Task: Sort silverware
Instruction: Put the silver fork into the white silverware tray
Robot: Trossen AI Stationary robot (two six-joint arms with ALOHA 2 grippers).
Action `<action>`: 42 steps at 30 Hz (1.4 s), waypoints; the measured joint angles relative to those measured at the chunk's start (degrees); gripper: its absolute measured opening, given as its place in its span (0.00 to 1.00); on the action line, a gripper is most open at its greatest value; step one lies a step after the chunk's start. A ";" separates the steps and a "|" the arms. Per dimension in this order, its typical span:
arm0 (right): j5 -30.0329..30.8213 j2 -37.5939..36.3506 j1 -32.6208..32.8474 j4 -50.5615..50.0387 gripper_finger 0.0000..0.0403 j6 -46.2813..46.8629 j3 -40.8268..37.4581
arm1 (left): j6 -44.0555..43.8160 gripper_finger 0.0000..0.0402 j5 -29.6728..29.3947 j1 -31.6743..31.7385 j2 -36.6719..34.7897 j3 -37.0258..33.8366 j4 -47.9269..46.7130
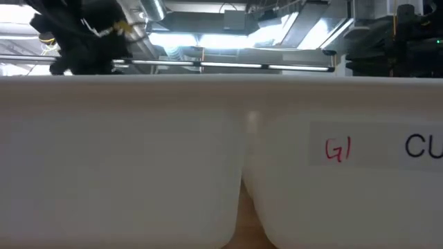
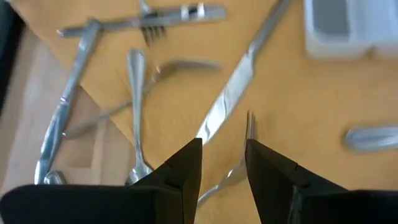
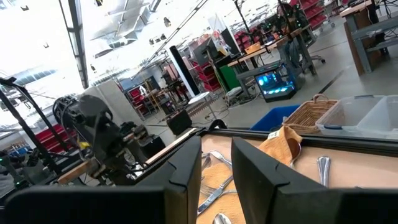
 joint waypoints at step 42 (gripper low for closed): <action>0.13 0.00 0.00 -0.59 0.22 -0.27 0.02 | 21.84 0.28 3.24 7.65 21.41 -0.22 0.08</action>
